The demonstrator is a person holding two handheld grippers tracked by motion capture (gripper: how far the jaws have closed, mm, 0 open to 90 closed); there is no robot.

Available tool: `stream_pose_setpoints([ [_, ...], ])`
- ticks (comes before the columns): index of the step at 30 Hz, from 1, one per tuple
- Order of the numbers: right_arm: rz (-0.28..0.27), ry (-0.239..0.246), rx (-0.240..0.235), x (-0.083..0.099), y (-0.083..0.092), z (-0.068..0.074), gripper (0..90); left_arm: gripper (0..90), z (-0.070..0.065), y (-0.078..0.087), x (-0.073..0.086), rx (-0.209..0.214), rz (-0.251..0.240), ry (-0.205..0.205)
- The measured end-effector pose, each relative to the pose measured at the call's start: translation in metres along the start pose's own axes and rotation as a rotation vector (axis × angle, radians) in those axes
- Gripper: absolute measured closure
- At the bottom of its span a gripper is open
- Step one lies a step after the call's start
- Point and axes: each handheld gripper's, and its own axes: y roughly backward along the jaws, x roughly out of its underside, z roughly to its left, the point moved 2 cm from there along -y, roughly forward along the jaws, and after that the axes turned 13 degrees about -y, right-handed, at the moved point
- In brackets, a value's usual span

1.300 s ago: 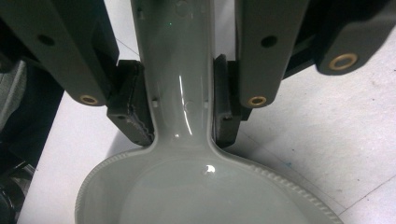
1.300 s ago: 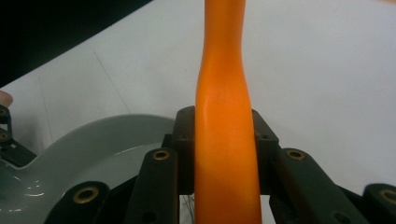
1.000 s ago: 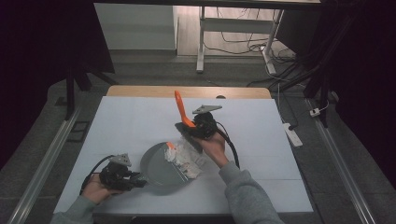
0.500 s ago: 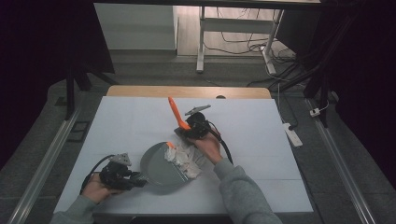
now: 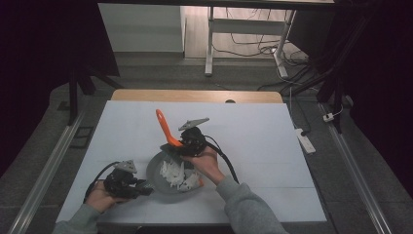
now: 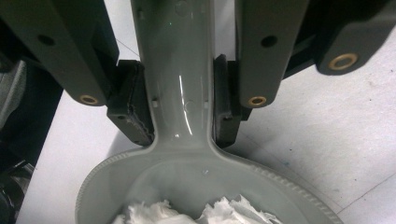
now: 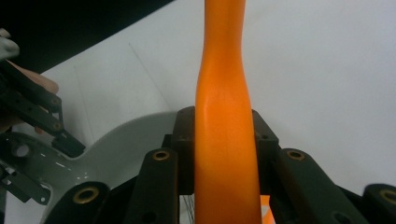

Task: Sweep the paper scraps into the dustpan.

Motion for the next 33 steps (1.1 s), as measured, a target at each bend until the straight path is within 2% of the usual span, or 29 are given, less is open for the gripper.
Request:
stream_pose_setpoints([
  [3,-0.036,0.013,0.013,-0.004,0.008,0.000,70.5,61.7,0.000,0.000,0.000,-0.001,0.000,0.000],
  [5,-0.096,0.003,0.034,-0.012,0.024,-0.006,70.5,61.7,0.000,0.000,0.000,0.000,0.001,-0.001],
  [6,-0.096,0.003,0.034,-0.012,0.024,-0.006,70.5,61.7,0.000,0.000,0.000,0.000,0.001,-0.001],
  [7,-0.124,-0.015,0.058,-0.014,0.035,-0.012,70.5,61.7,0.000,0.000,0.000,0.000,0.001,-0.001],
  [9,-0.129,-0.021,0.068,-0.014,0.039,-0.014,70.5,61.7,0.000,0.000,0.000,0.002,0.002,-0.002],
  [13,-0.141,-0.013,0.129,-0.011,0.053,-0.024,70.5,61.7,0.000,0.000,0.000,0.002,0.001,0.000],
  [17,-0.124,-0.020,0.187,0.000,0.061,-0.036,70.5,61.7,0.000,0.001,0.001,0.001,0.002,0.000],
  [18,-0.111,-0.032,0.216,0.006,0.063,-0.042,70.5,61.7,0.000,0.001,0.001,0.001,0.002,0.001],
  [24,-0.072,-0.062,0.260,0.020,0.060,-0.055,70.4,61.7,0.000,0.003,0.003,0.005,0.001,0.003],
  [29,-0.039,-0.068,0.263,0.027,0.050,-0.056,70.4,61.7,-0.001,0.003,0.003,0.006,0.002,0.003],
  [33,-0.026,-0.059,0.238,0.027,0.039,-0.049,70.5,61.7,-0.001,0.002,0.003,0.008,0.003,0.002],
])
